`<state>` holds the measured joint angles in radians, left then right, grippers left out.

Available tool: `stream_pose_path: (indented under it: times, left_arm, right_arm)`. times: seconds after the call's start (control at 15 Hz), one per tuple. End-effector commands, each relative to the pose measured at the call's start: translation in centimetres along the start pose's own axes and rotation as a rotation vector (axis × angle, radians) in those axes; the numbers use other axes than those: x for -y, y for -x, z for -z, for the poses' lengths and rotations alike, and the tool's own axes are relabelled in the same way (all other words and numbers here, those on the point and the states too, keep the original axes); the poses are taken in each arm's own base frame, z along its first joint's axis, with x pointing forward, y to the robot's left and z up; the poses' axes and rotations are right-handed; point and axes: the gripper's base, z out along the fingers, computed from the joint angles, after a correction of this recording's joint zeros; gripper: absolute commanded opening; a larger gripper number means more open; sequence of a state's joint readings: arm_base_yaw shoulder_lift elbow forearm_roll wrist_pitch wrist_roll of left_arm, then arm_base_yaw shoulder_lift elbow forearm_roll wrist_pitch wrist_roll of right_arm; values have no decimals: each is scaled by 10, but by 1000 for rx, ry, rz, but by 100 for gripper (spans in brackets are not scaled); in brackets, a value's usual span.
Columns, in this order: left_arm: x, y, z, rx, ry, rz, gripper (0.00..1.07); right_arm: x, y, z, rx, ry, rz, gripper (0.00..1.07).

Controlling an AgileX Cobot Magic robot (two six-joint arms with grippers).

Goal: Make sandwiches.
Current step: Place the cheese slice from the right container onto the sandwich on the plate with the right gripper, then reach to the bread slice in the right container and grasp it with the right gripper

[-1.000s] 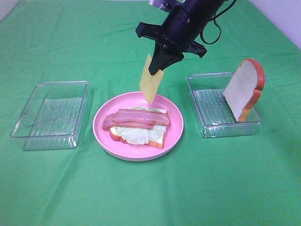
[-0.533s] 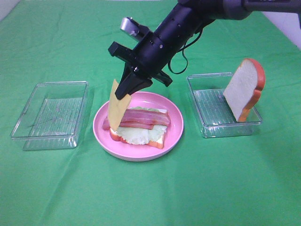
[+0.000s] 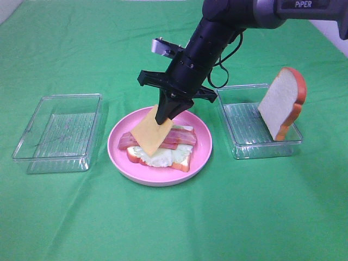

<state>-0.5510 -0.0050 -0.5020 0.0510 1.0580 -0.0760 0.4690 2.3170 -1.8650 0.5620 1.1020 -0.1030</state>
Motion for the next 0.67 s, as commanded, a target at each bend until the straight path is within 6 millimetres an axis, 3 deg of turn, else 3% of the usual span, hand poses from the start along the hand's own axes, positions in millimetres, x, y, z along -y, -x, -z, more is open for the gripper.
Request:
stream_pose_path:
  times: [0.07, 0.13, 0.2, 0.67]
  left_arm:
    - [0, -1, 3, 30, -13, 0, 79]
    - [0, -1, 3, 30, -13, 0, 79]
    - [0, -1, 3, 30, -13, 0, 79]
    - [0, -1, 3, 30, -13, 0, 79]
  right_arm:
    - [1, 0, 1, 1, -6, -5, 47]
    - [0, 0, 3, 4, -11, -1, 63]
    - [0, 0, 6, 8, -22, 8, 71]
    - [-14, -19, 97, 163, -321, 79, 73]
